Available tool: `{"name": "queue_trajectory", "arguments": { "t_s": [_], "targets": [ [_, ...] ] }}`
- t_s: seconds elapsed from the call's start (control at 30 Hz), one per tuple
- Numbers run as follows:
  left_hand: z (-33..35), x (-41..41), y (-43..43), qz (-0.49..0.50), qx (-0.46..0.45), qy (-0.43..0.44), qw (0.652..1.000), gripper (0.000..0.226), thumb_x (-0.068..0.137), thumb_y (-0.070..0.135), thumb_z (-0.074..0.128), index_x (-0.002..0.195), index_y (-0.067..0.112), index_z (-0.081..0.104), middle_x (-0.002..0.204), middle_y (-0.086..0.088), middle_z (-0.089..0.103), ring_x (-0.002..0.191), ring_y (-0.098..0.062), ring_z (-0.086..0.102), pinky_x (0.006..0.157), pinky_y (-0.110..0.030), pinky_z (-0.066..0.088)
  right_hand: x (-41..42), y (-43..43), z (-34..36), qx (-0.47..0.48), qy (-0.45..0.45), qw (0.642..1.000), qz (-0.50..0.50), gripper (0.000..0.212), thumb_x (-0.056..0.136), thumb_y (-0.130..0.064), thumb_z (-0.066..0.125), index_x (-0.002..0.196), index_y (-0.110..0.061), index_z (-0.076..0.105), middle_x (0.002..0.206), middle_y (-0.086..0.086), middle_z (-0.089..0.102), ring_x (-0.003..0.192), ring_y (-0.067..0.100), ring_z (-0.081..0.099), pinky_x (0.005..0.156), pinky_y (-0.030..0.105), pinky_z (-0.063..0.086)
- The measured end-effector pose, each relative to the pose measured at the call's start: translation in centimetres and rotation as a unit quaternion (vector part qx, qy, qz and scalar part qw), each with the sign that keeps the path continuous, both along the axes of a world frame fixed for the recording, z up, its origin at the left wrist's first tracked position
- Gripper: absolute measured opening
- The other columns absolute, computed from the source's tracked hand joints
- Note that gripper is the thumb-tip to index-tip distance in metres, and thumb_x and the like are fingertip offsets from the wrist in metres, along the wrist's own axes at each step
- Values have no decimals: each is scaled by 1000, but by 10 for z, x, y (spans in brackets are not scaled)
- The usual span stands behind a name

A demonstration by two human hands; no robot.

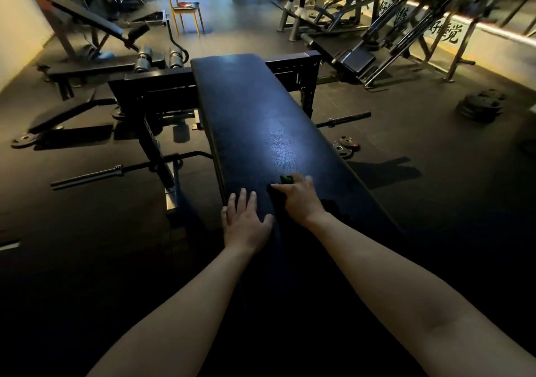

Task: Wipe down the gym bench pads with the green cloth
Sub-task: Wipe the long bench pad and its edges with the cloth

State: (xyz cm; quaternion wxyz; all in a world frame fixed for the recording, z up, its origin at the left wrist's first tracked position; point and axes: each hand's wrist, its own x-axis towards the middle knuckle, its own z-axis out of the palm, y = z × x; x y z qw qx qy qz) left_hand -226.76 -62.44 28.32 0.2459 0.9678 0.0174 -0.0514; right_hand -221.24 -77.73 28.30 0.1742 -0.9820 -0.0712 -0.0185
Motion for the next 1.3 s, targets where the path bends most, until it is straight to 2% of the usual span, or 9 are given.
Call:
{"name": "queue_trajectory", "arguments": {
  "t_s": [0.13, 0.3, 0.47, 0.57, 0.7, 0.83, 1.13, 1.2, 1.3],
  "targets": [
    [-6, -2, -2, 11, 8, -15, 1000, 72, 96, 52, 45, 159, 30, 18, 168, 4, 1, 154, -17, -8, 124, -42, -5, 7, -62, 5, -6, -5, 993, -115, 47, 96, -15, 43, 130, -43, 61, 128, 10, 41, 109, 38, 41, 103, 38, 38],
    [-4, -3, -4, 1, 29, -16, 999, 66, 97, 53, 41, 158, 38, 18, 168, 3, 0, 154, -19, -9, 124, -43, -6, 4, -85, 12, 21, -4, 975, -223, 49, 94, -10, 42, 131, -35, 62, 134, 16, 37, 111, 41, 40, 100, 42, 39],
    [-1, -2, -6, -1, 48, 6, 999, 65, 99, 52, 38, 158, 38, 17, 168, 1, -1, 154, -21, -9, 124, -46, -4, -1, -14, 10, 102, -30, 994, 12, 36, 93, -14, 58, 124, -30, 69, 121, 16, 52, 99, 40, 52, 95, 34, 41],
    [7, 1, -16, 21, 54, 28, 998, 63, 98, 48, 38, 158, 33, 21, 168, -3, 2, 153, -23, -6, 122, -49, -3, -7, 5, 8, 59, 14, 996, 64, 40, 97, -20, 52, 131, -37, 62, 127, 9, 47, 109, 35, 44, 100, 36, 39],
    [14, 3, -51, 0, 43, 11, 999, 56, 97, 44, 38, 152, 37, 33, 167, 0, 11, 148, -22, 6, 118, -51, 5, -8, -28, 10, 49, 27, 998, 4, 39, 98, -20, 49, 131, -36, 62, 131, 8, 42, 114, 36, 39, 106, 41, 38],
    [4, -6, -66, -21, 41, 6, 999, 53, 100, 45, 30, 152, 44, 30, 167, 3, 11, 147, -21, 7, 119, -50, 1, -17, -95, 7, 34, 17, 994, -100, 48, 94, -11, 44, 130, -36, 63, 131, 10, 39, 109, 36, 40, 104, 42, 41],
    [0, -9, -64, -59, 56, -20, 996, 69, 87, 65, 25, 151, 43, 33, 167, -3, 11, 149, -24, 6, 118, -51, -1, -36, -156, 7, 64, 17, 947, -316, 43, 97, -9, 37, 130, -21, 60, 138, 12, 31, 116, 39, 37, 94, 46, 42],
    [2, -9, -64, -59, 55, -20, 997, 74, 82, 67, 24, 151, 42, 34, 167, -3, 13, 149, -24, 7, 118, -51, 0, -36, -143, 10, 70, 5, 954, -291, 43, 96, -9, 39, 130, -22, 63, 136, 14, 34, 114, 39, 40, 97, 45, 42],
    [4, -8, -72, -73, 57, -21, 995, 79, 86, 74, 31, 155, 38, 26, 167, -4, 16, 151, -23, 8, 120, -50, 3, -34, -109, 14, 81, -2, 988, -133, 46, 93, -9, 48, 131, -30, 64, 131, 15, 44, 107, 39, 49, 101, 35, 40]
  ]
}}
